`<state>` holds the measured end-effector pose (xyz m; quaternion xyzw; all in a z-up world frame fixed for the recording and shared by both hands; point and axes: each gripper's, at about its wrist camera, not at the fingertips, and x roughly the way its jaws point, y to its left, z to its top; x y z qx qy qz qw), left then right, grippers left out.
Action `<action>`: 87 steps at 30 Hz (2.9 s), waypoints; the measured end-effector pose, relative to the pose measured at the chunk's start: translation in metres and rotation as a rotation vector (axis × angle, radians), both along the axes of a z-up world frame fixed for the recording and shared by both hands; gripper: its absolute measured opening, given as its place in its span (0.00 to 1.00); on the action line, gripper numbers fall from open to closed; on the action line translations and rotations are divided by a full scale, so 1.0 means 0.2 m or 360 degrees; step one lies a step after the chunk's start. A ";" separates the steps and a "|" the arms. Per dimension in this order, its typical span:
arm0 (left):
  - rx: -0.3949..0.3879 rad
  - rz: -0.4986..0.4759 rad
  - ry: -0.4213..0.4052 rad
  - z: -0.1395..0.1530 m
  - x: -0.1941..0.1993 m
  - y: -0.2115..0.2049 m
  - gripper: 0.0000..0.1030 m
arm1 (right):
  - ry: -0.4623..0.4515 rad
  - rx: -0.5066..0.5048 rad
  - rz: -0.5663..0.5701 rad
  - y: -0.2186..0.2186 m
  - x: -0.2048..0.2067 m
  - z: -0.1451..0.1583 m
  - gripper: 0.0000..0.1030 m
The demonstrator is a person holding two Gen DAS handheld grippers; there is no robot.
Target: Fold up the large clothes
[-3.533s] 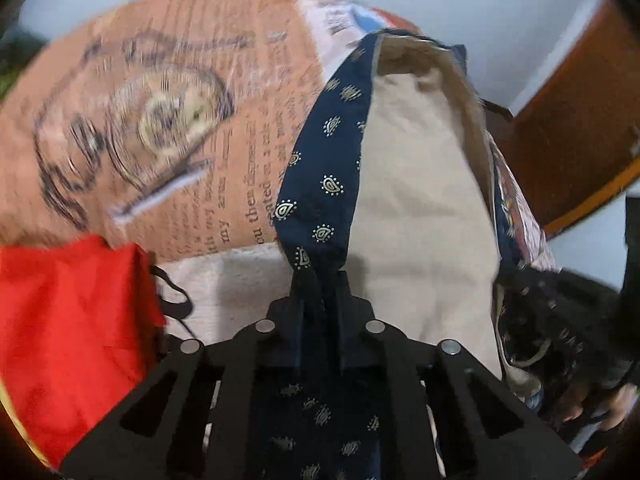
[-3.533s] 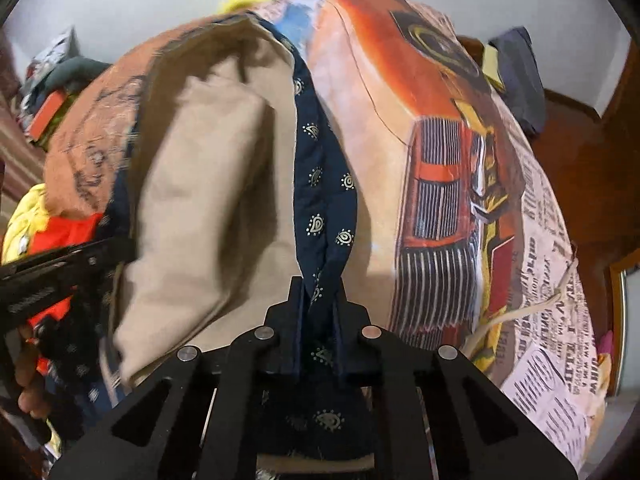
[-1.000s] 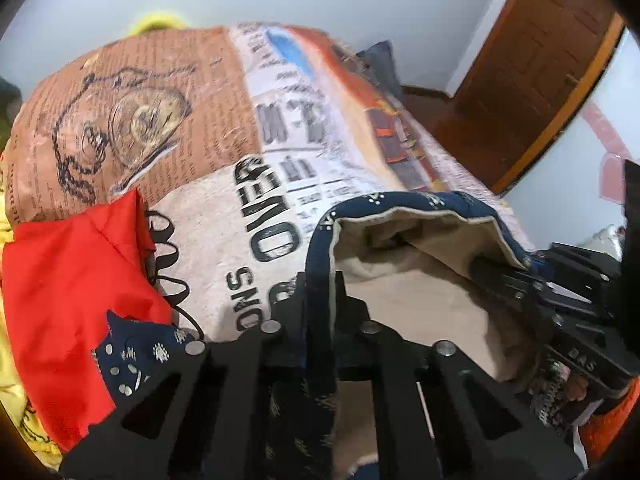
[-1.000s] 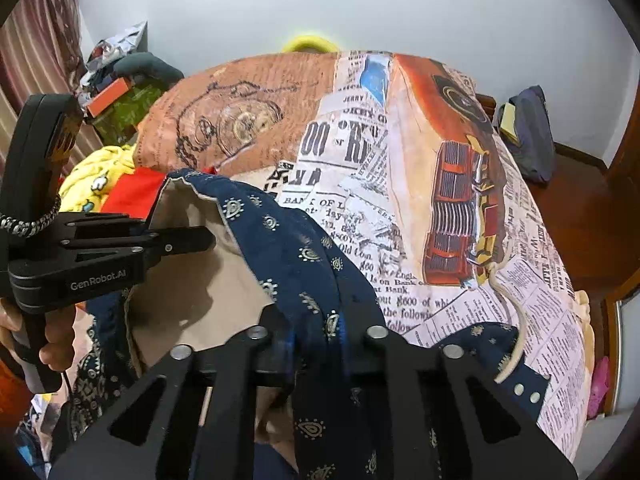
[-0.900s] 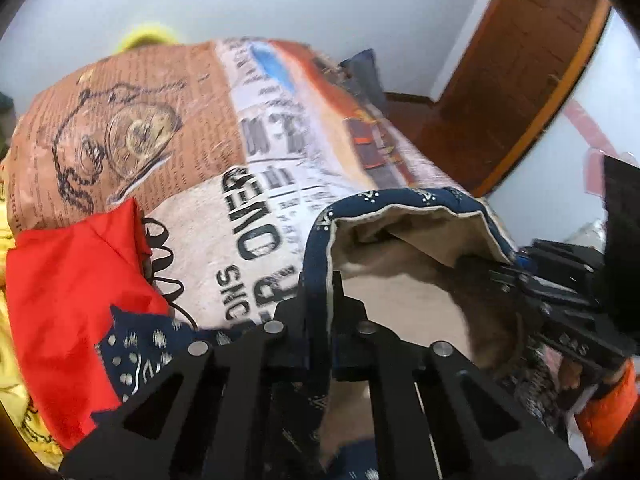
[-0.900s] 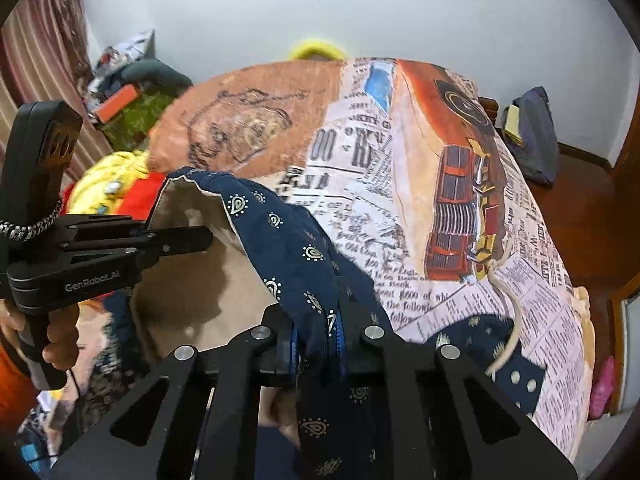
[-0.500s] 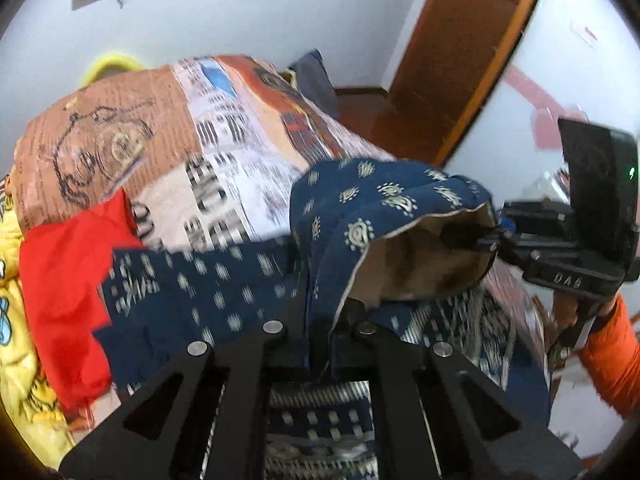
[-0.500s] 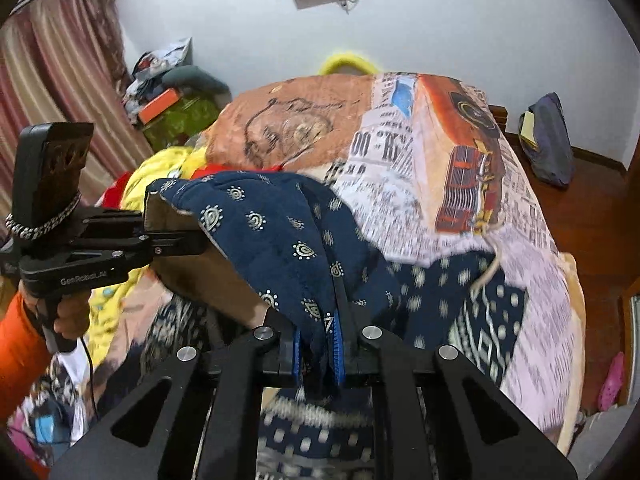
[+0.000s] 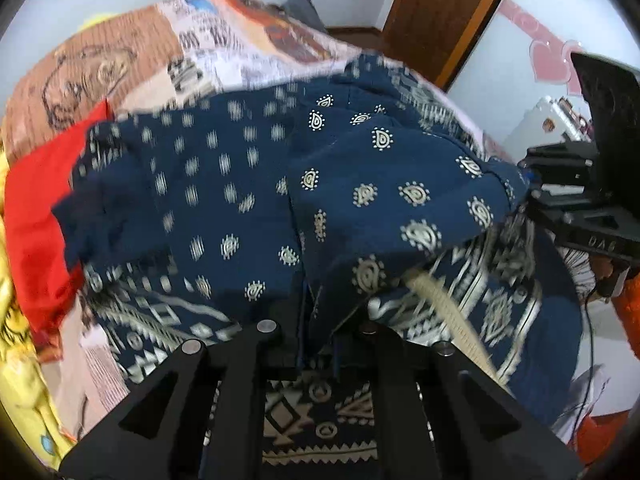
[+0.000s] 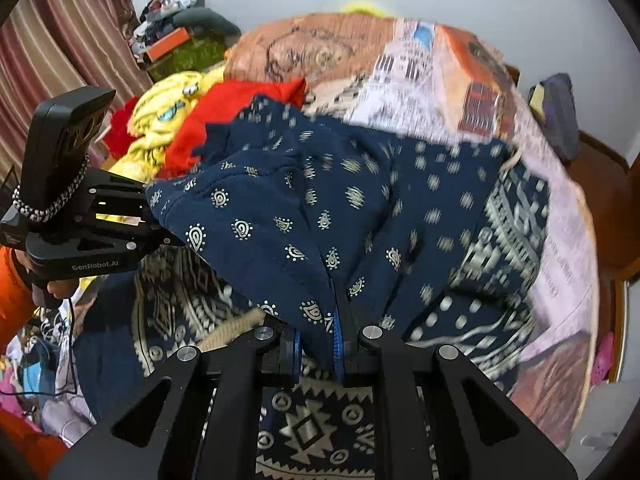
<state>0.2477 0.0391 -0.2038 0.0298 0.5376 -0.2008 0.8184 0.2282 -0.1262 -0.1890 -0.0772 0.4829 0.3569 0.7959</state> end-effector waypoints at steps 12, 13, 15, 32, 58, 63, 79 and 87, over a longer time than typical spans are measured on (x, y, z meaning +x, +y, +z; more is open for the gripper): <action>0.0025 0.0022 -0.0014 -0.05 -0.17 0.04 0.50 | 0.0152 -0.0024 -0.0001 -0.05 -0.03 -0.10 0.32; 0.0048 0.0023 -0.0025 -0.03 -0.18 0.05 0.52 | 0.0146 -0.0019 0.0000 -0.06 -0.05 -0.08 0.41; 0.0133 0.0033 -0.0081 0.00 -0.22 0.07 0.66 | 0.0100 -0.0031 -0.0012 -0.09 -0.07 -0.05 0.48; 0.0195 0.0545 -0.0271 0.26 -0.02 0.54 0.72 | -0.0001 0.0141 -0.0271 -0.30 0.02 0.14 0.48; -0.0395 0.0998 0.0115 -0.30 0.69 1.09 0.64 | 0.0159 0.0110 -0.0708 -0.47 0.70 -0.22 0.59; -0.0447 0.1027 0.0120 -0.36 0.77 1.11 0.45 | 0.0160 0.0136 -0.0688 -0.45 0.78 -0.23 0.59; -0.0089 0.0885 -0.0289 0.06 0.65 0.87 0.07 | -0.0015 0.0201 -0.0592 -0.32 0.80 0.01 0.12; 0.0056 0.0948 -0.0557 0.39 0.61 0.88 0.06 | -0.0241 0.0246 -0.0490 -0.11 0.86 0.28 0.10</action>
